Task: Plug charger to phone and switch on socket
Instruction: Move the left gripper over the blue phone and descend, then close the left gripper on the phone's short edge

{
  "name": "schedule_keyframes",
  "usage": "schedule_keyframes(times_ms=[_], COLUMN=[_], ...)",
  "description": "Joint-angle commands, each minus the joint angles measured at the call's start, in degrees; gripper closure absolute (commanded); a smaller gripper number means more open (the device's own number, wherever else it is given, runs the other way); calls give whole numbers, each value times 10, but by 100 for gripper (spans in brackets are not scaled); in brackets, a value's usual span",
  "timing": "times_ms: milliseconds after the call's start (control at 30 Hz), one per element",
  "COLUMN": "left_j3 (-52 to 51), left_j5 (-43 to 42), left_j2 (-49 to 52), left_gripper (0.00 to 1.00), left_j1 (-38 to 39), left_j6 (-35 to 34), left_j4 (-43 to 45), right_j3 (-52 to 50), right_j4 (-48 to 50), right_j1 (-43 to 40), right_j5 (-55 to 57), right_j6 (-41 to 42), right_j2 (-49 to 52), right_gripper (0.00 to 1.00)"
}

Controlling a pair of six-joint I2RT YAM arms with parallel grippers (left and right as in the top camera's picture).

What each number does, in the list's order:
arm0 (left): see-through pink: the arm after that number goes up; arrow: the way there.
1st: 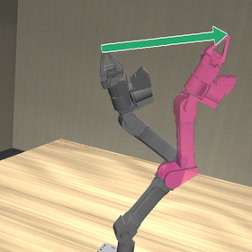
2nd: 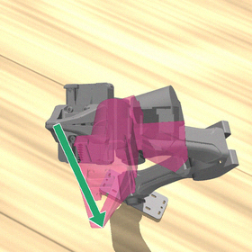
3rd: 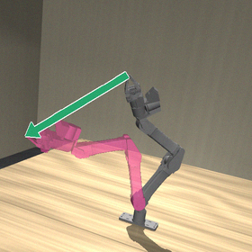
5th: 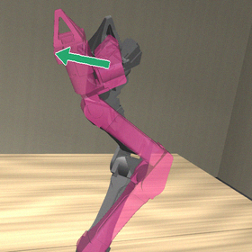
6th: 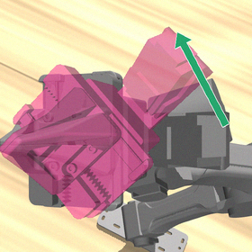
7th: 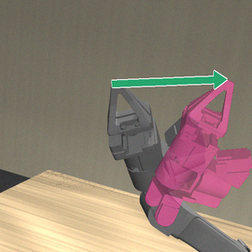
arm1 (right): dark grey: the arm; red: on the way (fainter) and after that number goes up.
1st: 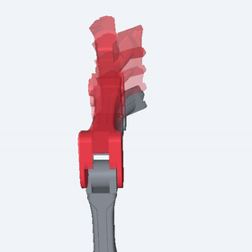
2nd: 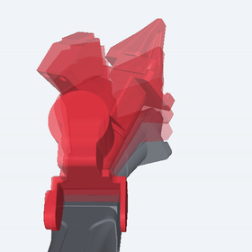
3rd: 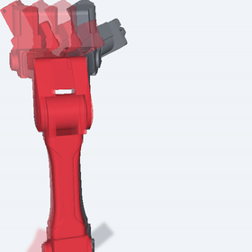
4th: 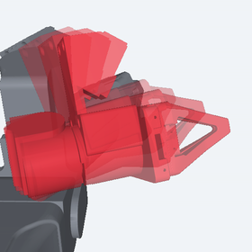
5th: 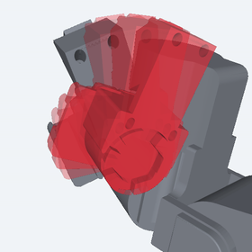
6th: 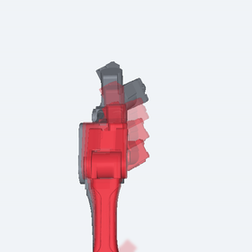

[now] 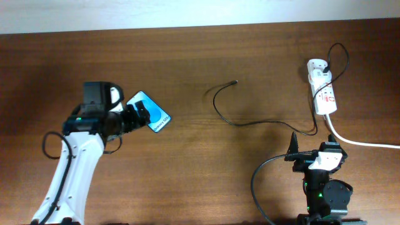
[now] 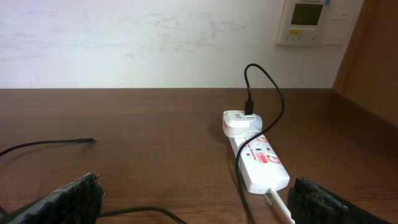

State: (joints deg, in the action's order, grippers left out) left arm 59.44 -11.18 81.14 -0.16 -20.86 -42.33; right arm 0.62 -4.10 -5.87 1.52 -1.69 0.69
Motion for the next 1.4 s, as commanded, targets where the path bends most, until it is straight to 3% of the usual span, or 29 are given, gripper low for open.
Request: schedule_keyframes(times_ms=[0, 67, 300, 733, 1367], left_j3=[97, 146, 356, 355, 319], left_j5=[186, 213, 186, 152, 124], left_j2=[15, 36, 237, 409, 451], left_gripper=[0, 1, 1, 1, 1], left_j1=[77, 97, 113, 82, 76], left_j6=[-103, -111, -150, -233, -250], left_j4=[-57, -85, -184, -139, -126], right_j3=[-3, -3, -3, -3, -3], right_j4=[-4, -4, -4, -4, -4], right_j1=[-2, -2, -2, -2, -2], right_j5=[7, 7, 7, 7, 7], right_j6=[4, 4, 4, 4, 4], right_j2=[-4, -4, -4, -4, -4], right_gripper=[1, 1, 1, 1, 1])
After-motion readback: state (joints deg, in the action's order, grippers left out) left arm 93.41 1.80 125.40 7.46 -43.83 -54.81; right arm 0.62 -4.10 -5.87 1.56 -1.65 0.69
